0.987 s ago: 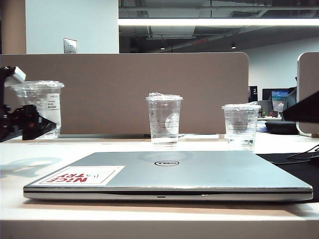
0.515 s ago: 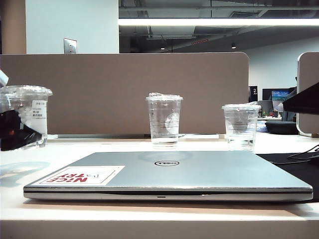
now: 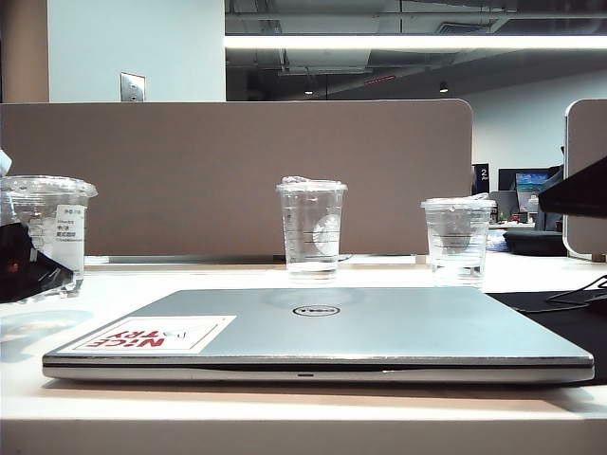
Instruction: Pick up the coffee cup on the left and place it on the left side of the laptop.
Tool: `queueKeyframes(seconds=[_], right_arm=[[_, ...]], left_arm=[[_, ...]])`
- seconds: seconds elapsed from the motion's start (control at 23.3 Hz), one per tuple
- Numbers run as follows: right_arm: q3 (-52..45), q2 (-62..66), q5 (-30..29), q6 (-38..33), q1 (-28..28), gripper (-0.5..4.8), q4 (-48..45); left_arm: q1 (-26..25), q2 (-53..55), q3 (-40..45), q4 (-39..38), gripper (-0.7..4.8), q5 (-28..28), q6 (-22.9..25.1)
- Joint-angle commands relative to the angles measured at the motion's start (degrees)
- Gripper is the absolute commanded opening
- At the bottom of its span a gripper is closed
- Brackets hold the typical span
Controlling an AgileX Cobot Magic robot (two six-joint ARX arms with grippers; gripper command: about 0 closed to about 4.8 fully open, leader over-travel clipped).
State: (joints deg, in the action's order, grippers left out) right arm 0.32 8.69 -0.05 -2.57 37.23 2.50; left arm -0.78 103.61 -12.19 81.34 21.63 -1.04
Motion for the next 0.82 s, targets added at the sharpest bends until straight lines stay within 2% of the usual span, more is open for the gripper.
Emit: queueKeyframes(seconds=[0.04,0.47,0.82], right_arm=[[-0.24,-0.07,0.09,0.02,-0.02,-0.04,-1.03],[-0.24,-0.07,0.09,0.02,0.0,-0.04,-1.03],[-0.24,-0.07,0.09,0.02,0.0,-0.04,-1.03]], left_arm=[[-0.04,0.5,-0.22,1.86,2.76,0.02,0.81],[0.0,1.81,-0.2,1.86,2.76,3.04,0.33],[0.0,5.62,-0.26,1.86,2.76,3.21,1.09]])
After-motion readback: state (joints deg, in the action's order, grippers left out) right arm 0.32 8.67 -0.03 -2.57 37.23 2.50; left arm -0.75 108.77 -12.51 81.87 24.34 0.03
